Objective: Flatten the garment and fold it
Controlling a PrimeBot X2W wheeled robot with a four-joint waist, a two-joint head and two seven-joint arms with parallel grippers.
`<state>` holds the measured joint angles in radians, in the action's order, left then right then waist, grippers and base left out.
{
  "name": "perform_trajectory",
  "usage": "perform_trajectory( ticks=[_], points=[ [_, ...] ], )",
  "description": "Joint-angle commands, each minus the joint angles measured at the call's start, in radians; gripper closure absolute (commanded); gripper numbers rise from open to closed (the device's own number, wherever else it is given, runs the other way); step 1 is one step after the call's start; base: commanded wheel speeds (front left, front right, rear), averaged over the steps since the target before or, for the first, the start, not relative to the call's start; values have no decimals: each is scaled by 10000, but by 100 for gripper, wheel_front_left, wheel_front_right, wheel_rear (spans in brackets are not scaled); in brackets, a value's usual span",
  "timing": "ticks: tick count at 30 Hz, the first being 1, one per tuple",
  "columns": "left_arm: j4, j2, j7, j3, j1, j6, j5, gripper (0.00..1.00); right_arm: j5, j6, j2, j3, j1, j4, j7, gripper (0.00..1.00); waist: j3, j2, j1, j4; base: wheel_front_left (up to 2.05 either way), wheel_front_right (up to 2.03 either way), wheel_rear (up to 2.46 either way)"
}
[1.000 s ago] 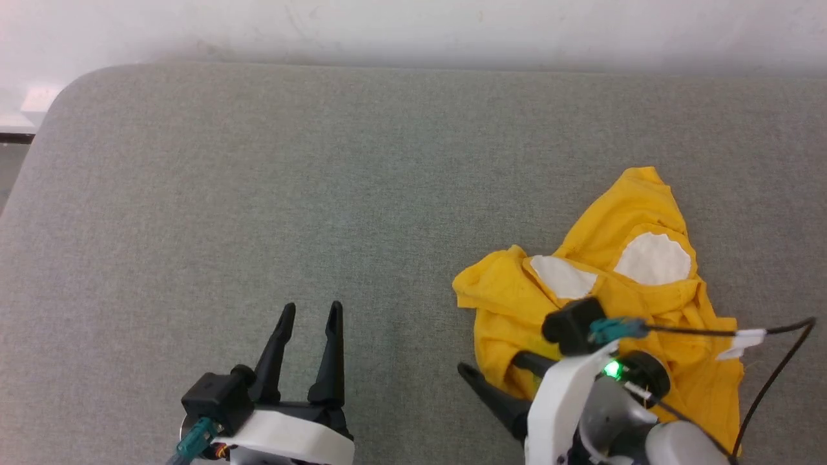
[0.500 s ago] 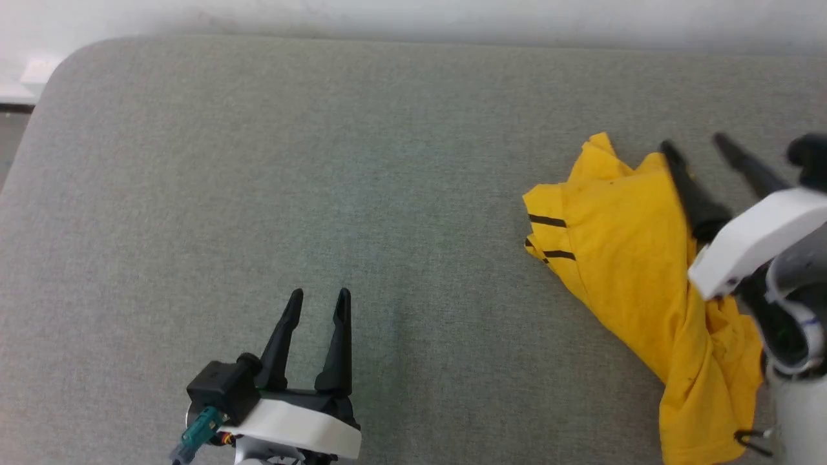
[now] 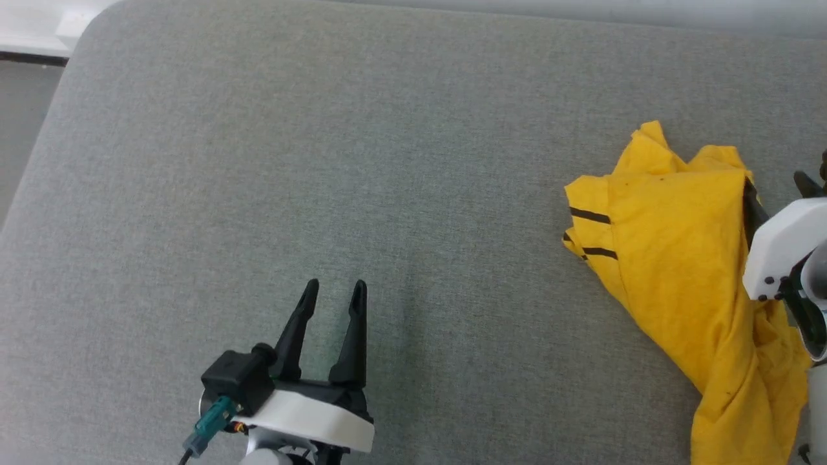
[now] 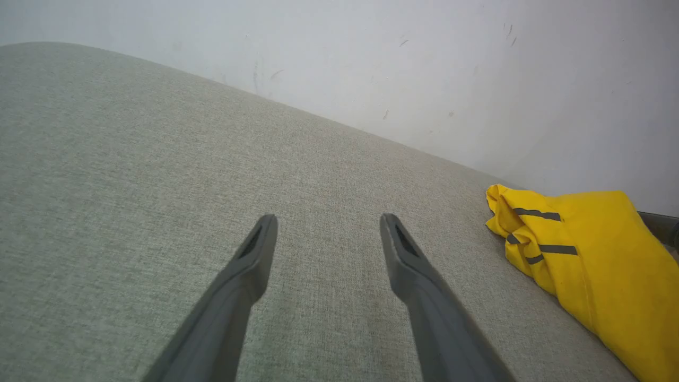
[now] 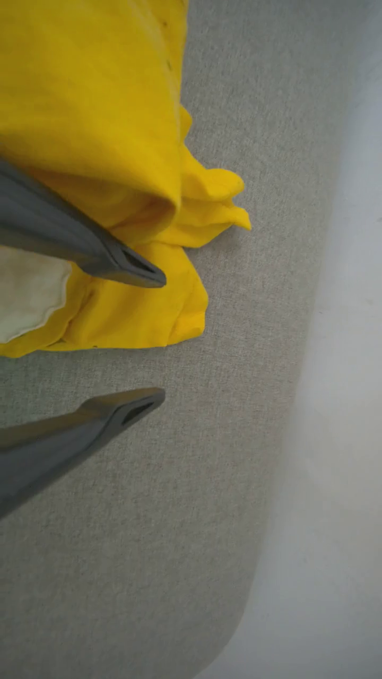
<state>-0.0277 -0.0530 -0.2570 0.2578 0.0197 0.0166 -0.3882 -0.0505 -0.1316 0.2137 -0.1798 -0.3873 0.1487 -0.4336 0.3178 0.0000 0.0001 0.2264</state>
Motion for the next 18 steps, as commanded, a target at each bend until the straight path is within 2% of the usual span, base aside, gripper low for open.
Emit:
perform_trajectory(
  ticks=[1, 7, 8, 9, 10, 11, 12, 18],
  points=[
    [-13, 27, -47, 31, 220, -5, -49, 0, 127, 9, -21, -103, -83, 258, 80, 0, 103, 0, -1, 102, 0, 0, 0],
    [-58, 27, -47, 160, 330, -35, -73, 0, 311, 9, -277, -242, -108, 1433, -508, 0, 219, 0, -1, 174, 0, 0, 0],
    [-70, 27, -47, 174, 341, -41, -73, 0, 266, 9, -349, -256, -113, 1574, -692, 32, 225, 0, -1, 171, 0, 0, 0],
    [-70, 27, -47, 174, 341, -41, -73, 0, 266, 9, -349, -256, -113, 1574, -692, 32, 225, 0, -1, 171, 0, 0, 0],
    [-84, 27, -47, 184, 351, -47, -71, 0, 235, 9, -395, -268, -139, 1656, -787, 62, 224, 0, -1, 163, 0, 0, 0],
    [-99, 27, -47, 191, 359, -51, -68, 0, 228, 9, -415, -268, -170, 1709, -824, 86, 216, 0, -1, 150, 0, 0, 0],
    [-112, 27, -47, 191, 364, -57, -62, 0, 218, 9, -428, -249, -214, 1730, -808, 100, 201, 0, -1, 125, 0, 0, 0],
    [-153, 27, -47, 95, 335, -73, -17, 0, 25, 9, -367, -341, -641, 1238, -114, 100, -79, 0, -1, -197, 0, 0, 0]
  ],
)
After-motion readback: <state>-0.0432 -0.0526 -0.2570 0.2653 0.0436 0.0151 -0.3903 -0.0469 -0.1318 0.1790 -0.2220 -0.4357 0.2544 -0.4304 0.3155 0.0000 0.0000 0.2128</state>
